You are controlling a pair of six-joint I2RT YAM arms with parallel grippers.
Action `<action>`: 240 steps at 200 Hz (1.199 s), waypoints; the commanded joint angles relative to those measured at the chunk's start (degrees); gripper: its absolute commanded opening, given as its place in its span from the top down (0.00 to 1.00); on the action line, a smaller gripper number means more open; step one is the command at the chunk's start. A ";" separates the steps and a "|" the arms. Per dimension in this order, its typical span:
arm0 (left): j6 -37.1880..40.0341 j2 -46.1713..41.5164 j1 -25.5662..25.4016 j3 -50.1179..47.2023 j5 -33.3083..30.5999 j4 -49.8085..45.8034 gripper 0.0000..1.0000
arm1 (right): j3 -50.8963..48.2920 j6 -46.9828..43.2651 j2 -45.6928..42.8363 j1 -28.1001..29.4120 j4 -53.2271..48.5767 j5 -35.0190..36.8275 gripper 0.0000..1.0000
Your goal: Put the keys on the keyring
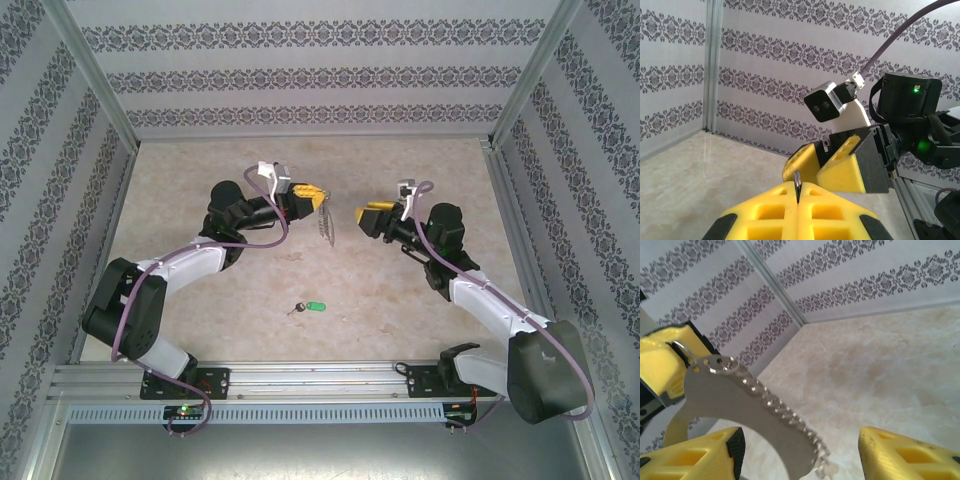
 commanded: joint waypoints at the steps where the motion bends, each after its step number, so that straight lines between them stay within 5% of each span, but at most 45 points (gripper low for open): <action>1: 2.76 -0.55 0.26 3.65 3.45 -6.44 1.00 | 1.50 -5.13 -2.01 1.13 -4.39 -1.08 0.38; 65: 7.21 -4.31 0.30 6.31 4.92 -26.38 1.00 | 2.85 -7.20 -5.47 1.84 -9.05 -3.08 0.38; 118: 6.75 -7.29 0.29 6.14 8.60 -33.27 1.00 | 4.62 -7.40 -6.21 1.93 -9.81 -9.00 0.39; 178: 5.64 -9.45 -0.65 5.11 10.98 -33.86 1.00 | 7.35 -6.10 -3.91 2.63 -5.68 -19.58 0.45; 240: 5.46 -9.40 -1.56 4.85 10.99 -33.01 1.00 | 10.28 -7.78 0.44 6.15 -5.49 -18.69 0.53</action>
